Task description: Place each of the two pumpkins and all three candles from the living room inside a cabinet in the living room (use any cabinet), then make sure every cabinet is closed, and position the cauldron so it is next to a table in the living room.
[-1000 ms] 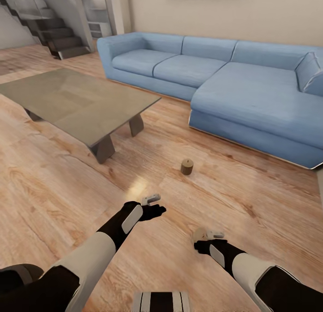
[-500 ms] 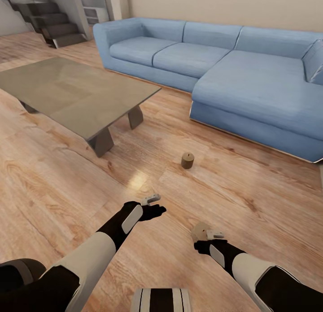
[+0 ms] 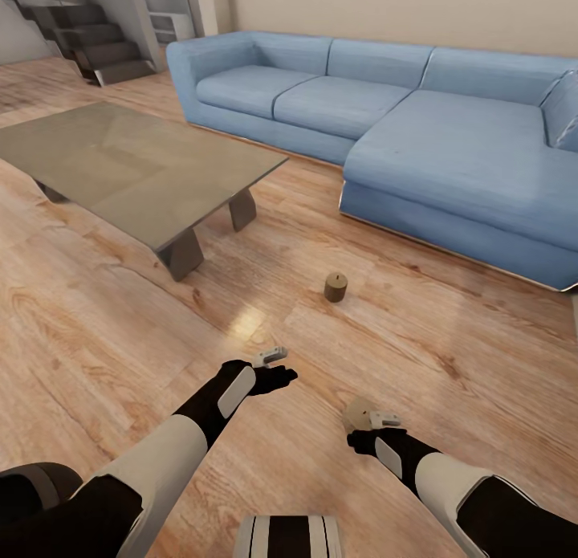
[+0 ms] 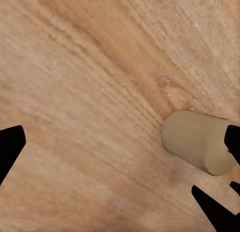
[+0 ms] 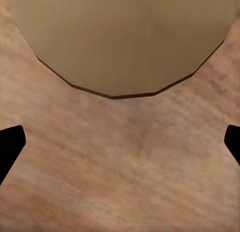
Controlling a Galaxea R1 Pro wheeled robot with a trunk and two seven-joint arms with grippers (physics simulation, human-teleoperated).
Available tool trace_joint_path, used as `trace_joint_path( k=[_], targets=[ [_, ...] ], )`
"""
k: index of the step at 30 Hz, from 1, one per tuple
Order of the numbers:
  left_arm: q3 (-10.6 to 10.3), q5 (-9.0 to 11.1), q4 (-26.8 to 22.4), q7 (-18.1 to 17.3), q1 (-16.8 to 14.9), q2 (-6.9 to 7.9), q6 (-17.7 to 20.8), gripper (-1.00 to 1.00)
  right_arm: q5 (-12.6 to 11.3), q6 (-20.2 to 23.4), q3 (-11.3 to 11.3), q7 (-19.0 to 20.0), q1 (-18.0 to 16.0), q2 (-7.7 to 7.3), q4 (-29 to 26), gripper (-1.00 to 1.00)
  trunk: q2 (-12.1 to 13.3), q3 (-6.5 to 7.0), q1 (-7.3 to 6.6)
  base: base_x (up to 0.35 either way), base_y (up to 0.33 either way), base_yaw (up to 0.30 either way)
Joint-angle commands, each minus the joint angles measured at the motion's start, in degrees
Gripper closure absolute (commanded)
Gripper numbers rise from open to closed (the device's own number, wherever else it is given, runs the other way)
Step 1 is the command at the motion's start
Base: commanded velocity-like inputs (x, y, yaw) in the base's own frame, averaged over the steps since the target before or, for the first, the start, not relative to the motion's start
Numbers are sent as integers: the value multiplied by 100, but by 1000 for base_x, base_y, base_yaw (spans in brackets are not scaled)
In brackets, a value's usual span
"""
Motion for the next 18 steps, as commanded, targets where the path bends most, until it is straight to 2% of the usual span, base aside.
trace_joint_path(
  k=[1, 10, 18],
  targets=[
    [-11, 58, -7, 52, -2, 0, 13, -100, -48, 31, 48, -30, -2, -1, -12, -100, -1, -4, -1, 0, 0, 0],
    [-11, 58, -7, 52, -2, 0, 14, -100, -48, 31, 48, -30, -2, -1, -12, -100, -1, -4, -1, 143, 0, 0],
    [-11, 58, -7, 52, -2, 0, 5, -100, -48, 31, 48, -30, 0, -1, -12, -100, -1, -4, -1, 22, 0, 0]
  ],
)
